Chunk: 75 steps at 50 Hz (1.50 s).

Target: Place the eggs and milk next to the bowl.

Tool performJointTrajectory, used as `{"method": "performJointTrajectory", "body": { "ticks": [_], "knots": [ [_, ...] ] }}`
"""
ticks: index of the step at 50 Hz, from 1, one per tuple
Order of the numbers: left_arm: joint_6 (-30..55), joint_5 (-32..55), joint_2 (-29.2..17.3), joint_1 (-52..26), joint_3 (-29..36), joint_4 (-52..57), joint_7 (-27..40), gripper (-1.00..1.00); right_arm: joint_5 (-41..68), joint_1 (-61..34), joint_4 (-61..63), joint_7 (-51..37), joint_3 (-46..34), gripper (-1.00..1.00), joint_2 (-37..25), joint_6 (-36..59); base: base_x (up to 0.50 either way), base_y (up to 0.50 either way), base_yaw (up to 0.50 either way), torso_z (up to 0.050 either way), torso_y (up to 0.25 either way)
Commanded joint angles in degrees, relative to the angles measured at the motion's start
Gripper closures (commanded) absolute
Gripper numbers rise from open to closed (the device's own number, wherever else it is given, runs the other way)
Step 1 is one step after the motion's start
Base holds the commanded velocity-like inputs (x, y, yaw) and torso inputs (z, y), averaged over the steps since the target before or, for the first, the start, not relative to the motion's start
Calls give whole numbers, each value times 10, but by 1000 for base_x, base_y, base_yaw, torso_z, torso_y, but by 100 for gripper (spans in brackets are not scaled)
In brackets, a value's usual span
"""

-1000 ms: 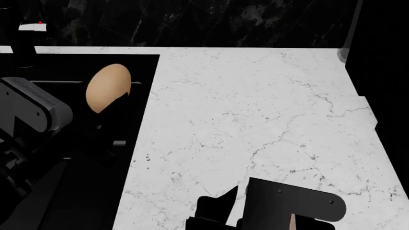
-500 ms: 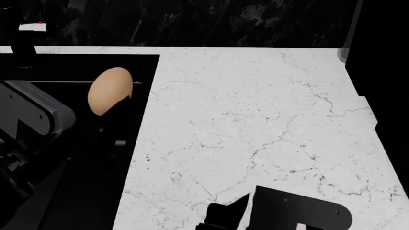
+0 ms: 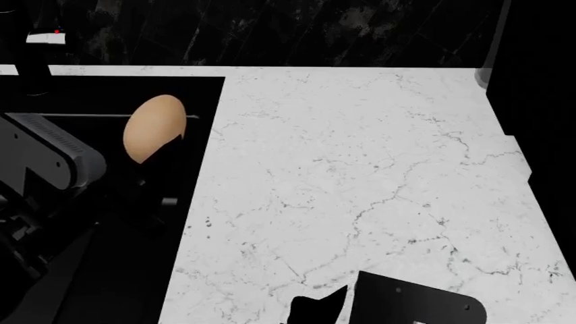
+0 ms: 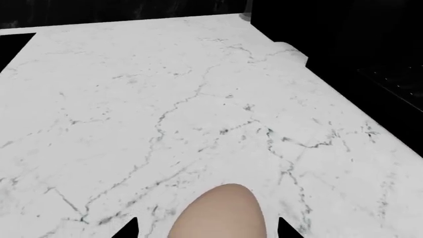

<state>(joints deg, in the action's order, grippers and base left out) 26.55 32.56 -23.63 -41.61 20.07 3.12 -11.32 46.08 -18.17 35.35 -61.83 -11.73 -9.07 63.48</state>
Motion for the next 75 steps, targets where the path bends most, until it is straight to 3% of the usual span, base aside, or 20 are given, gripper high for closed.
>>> {"method": "performJointTrajectory", "body": {
  "ticks": [1,35,36,60,68,75],
  "knots": [
    [11,10,9,1,-17,7,-5,100,-5,10,-10,20,11,-100,9,-17,0,0,0,0,0],
    [9,11,9,-2,-11,1,-2,100,-8,18,-37,33,6,-100,-1,-60,0,0,0,0,0],
    [8,10,9,-2,-11,0,-2,100,-7,19,-37,29,6,100,1,-60,0,0,0,0,0],
    [8,14,4,3,-10,7,2,100,20,-2,6,6,5,100,-12,-35,0,0,0,0,0],
    [11,19,2,13,-14,17,11,100,30,-46,25,37,-14,100,-52,-15,0,0,0,0,0],
    [46,36,-3,34,-36,64,68,100,23,-88,47,76,-24,100,-112,-9,0,0,0,0,0]
  ]
}}
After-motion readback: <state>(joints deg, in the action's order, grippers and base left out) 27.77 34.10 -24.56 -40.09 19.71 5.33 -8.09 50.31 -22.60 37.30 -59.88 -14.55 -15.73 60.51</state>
